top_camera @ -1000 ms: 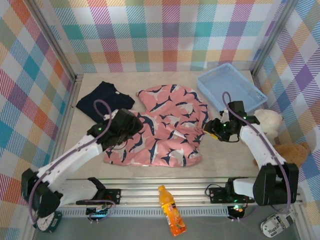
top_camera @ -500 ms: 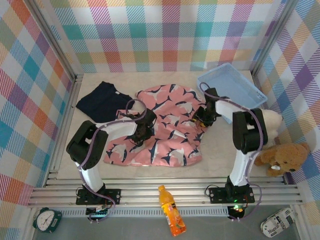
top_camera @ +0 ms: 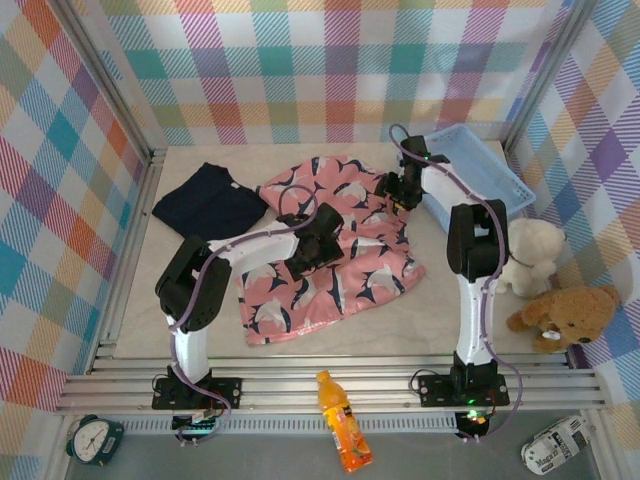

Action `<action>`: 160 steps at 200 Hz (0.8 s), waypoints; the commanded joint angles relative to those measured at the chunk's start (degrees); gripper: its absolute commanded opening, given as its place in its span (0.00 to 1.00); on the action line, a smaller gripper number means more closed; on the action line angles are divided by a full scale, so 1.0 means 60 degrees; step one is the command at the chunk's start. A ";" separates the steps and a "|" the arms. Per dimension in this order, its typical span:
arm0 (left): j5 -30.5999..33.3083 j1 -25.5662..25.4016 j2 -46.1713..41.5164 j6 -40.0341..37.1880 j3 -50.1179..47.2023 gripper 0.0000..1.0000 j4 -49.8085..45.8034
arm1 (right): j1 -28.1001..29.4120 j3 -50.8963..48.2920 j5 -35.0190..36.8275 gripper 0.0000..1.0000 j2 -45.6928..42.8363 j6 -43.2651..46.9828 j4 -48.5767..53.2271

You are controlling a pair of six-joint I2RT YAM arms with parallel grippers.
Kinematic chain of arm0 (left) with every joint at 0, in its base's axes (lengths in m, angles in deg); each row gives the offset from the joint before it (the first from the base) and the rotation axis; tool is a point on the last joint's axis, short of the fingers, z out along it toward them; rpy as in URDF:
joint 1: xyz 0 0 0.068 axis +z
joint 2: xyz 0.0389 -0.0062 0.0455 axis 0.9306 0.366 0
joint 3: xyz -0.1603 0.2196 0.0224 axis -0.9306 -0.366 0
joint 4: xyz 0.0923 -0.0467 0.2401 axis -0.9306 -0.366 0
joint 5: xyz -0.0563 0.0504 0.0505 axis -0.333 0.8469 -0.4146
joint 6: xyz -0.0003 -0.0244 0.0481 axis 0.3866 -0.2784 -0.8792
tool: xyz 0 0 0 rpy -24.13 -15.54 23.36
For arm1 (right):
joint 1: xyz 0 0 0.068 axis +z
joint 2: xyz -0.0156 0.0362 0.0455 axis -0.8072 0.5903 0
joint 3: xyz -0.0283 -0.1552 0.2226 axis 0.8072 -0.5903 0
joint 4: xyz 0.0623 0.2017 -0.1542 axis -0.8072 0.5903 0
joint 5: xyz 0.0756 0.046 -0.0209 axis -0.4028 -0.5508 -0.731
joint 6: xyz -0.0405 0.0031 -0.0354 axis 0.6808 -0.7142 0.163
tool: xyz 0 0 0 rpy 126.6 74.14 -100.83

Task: Fold and stack the mixed laundry pile

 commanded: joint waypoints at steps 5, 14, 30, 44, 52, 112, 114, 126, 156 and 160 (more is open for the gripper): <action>0.0581 0.0386 -0.1360 -0.0241 -0.0006 0.93 -0.1662 | 0.0034 -0.1030 0.0101 0.69 -0.2219 0.0892 0.0922; 0.0567 0.0466 -0.1859 -0.0242 -0.0362 0.94 -0.1766 | 0.0034 -0.1698 0.0124 0.72 -0.2877 0.0949 0.0987; 0.0493 0.0507 -0.2639 -0.0128 -0.1103 0.93 -0.2017 | 0.0035 -0.2943 0.0060 0.76 -0.4084 0.0880 0.1095; 0.0365 0.0485 -0.3393 0.0213 -0.1902 0.91 -0.2274 | 0.0036 -0.4127 -0.0147 0.77 -0.5006 0.0708 0.1178; 0.0237 0.0492 -0.3872 0.0493 -0.2428 0.90 -0.2327 | 0.0034 -0.4811 -0.0313 0.77 -0.5538 0.0593 0.1133; -0.0021 -0.0158 -0.6980 0.2625 -0.5531 0.80 -0.2684 | 0.0034 -0.8736 -0.1580 0.78 -0.7663 -0.0042 0.0468; -0.0031 -0.0189 -0.6998 0.2669 -0.5570 0.80 -0.2707 | 0.0030 -0.8833 -0.1620 0.78 -0.7681 -0.0056 0.0428; -0.0116 -0.0353 -0.6984 0.2892 -0.5774 0.80 -0.2752 | 0.0038 -0.9242 -0.1538 0.78 -0.7695 -0.0220 -0.0005; -0.0192 -0.0804 -0.6653 0.3793 -0.6396 0.81 -0.2056 | 0.0013 -0.9542 -0.1335 0.79 -0.7096 -0.0608 -0.1198; -0.0167 -0.0850 -0.6618 0.3941 -0.6527 0.80 -0.1994 | 0.0005 -0.9514 -0.1307 0.78 -0.6942 -0.0606 -0.1290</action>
